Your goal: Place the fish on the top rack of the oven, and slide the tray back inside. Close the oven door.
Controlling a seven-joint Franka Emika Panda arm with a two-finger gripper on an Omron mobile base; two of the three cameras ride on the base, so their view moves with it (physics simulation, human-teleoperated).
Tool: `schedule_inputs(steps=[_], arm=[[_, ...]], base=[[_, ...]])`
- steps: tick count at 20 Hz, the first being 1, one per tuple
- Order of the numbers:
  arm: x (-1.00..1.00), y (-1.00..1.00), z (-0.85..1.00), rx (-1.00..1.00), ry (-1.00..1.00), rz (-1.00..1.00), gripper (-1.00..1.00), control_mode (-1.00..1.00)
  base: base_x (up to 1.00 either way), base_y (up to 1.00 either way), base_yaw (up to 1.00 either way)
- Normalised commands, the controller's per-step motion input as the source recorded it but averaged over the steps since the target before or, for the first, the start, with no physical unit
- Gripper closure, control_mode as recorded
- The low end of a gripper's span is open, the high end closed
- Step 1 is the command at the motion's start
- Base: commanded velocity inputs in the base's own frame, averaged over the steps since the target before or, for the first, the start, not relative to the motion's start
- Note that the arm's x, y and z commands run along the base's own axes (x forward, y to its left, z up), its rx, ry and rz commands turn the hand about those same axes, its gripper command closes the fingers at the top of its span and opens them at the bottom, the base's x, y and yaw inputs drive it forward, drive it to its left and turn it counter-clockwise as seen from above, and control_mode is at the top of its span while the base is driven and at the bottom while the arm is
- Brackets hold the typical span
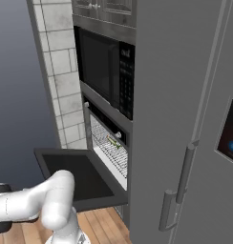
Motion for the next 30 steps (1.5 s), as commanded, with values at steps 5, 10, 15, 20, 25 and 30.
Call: schedule_inputs(steps=[5, 10, 15, 20, 25, 30], arm=[[0.74, -0.39, 0.00, -0.10, -0.79, -0.13, -1.00, -1.00], [0.99, -0.74, 0.54, -0.09, -0.45, -0.03, -1.00, -1.00], [1.00, -0.96, 0.89, 0.00, -0.12, -0.01, -1.00, -1.00], [1.00, -0.89, 0.49, 0.11, 0.00, -0.04, -1.00, -1.00], [1.00, -0.83, -0.03, 0.22, 0.00, -0.01, -1.00, -1.00], [1.00, -0.99, -0.49, 0.27, 0.01, 0.00, -1.00, -1.00]], base=[[0.00, 0.00, 0.00], [0.00, 0.00, 0.00], [0.00, 0.00, 0.00], [0.00, 0.00, 0.00], [0.00, 0.00, 0.00], [0.00, 0.00, 0.00]])
